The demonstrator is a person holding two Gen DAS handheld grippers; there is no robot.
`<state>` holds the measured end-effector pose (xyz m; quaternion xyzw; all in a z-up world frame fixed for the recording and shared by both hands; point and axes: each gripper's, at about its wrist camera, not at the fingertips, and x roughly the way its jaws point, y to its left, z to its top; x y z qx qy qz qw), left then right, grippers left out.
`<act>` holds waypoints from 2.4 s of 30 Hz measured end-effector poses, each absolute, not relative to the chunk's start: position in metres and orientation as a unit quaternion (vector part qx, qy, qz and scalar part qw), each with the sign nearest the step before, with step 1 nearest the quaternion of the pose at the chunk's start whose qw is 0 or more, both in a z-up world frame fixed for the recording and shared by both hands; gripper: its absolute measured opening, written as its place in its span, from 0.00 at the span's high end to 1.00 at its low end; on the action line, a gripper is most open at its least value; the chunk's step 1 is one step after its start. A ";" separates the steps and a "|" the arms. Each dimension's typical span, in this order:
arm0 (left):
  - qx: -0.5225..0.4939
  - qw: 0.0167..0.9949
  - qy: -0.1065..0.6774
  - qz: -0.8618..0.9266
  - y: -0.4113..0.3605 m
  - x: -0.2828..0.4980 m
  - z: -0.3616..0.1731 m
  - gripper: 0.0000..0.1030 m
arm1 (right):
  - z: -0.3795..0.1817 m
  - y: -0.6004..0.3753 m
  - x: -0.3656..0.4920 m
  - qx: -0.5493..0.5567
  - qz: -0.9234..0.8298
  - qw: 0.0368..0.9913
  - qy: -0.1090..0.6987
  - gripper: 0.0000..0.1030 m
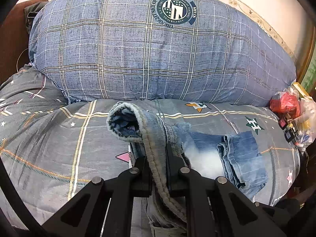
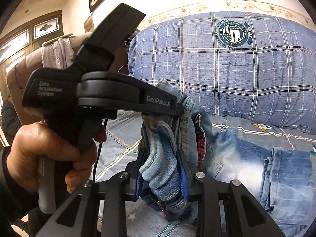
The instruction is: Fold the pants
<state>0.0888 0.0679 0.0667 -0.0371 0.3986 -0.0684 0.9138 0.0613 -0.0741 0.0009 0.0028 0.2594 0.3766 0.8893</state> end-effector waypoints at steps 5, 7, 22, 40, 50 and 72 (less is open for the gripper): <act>-0.041 0.913 0.402 -0.064 0.069 0.088 0.066 0.90 | -0.001 -0.075 0.060 0.006 0.380 0.888 0.259 0.69; -0.046 0.911 0.404 -0.063 0.071 0.088 0.067 0.90 | -0.001 -0.075 0.061 0.009 0.383 0.887 0.259 0.69; -0.047 0.912 0.403 -0.065 0.062 0.087 0.067 0.90 | -0.002 -0.077 0.061 0.018 0.392 0.882 0.260 0.70; -0.019 0.911 0.396 -0.111 0.006 0.083 0.078 0.90 | -0.001 -0.126 0.057 0.065 0.372 0.888 0.261 0.71; 0.014 0.899 0.406 -0.163 -0.069 0.096 0.074 0.90 | -0.008 -0.191 0.063 0.124 0.340 0.893 0.266 0.74; 0.115 0.852 0.475 -0.188 -0.214 0.144 -0.014 0.77 | -0.077 -0.314 0.122 0.268 0.229 0.866 0.356 0.77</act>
